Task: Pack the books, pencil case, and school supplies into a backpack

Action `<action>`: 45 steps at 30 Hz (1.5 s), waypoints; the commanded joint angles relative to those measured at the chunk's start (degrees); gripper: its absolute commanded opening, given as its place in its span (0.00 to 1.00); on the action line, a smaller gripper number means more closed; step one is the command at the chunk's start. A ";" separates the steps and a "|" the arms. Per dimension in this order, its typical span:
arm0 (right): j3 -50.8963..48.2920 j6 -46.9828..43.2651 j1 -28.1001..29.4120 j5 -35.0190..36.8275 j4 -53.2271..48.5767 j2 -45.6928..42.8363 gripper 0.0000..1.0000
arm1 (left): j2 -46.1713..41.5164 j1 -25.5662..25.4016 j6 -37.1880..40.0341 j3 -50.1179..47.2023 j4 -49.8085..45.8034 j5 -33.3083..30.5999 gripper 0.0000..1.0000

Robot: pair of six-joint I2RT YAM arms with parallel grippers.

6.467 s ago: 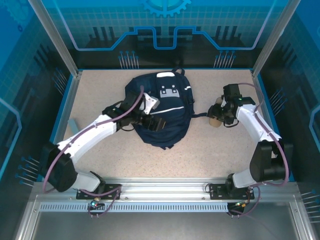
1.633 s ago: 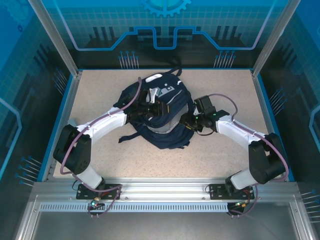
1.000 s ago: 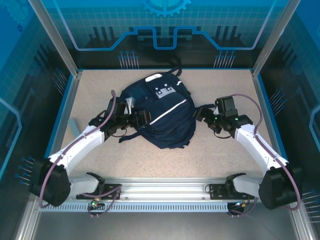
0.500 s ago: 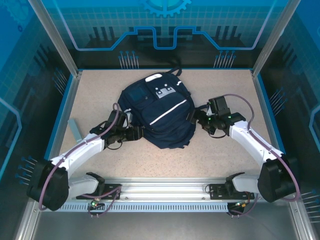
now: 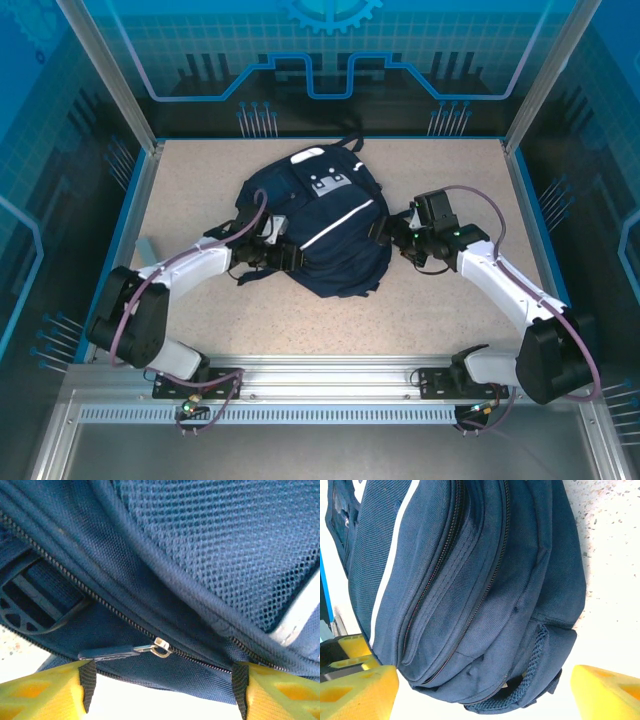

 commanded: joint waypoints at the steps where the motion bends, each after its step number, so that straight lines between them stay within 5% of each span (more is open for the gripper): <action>1: 1.32 0.70 0.86 -1.02 0.15 0.55 0.89 | 1.81 0.02 3.72 2.65 0.53 2.34 0.76; 21: 1.49 0.79 1.15 -1.04 0.07 1.24 0.89 | 5.11 0.01 4.56 6.61 -0.37 -2.41 0.91; 28: 1.09 0.92 1.21 -1.03 0.24 1.38 0.89 | 6.16 -0.47 4.77 5.99 2.13 2.04 0.94; 34: 1.16 0.93 1.39 -1.04 0.24 1.49 0.89 | 4.49 -0.94 7.17 4.77 2.99 8.30 0.78; 40: 0.96 1.21 1.61 -1.02 0.41 1.81 0.89 | 2.03 -2.49 7.07 1.97 2.58 7.68 0.53; 45: 1.23 1.23 2.07 -1.37 0.69 2.72 0.88 | -0.54 -3.06 5.60 -1.16 4.26 6.84 0.42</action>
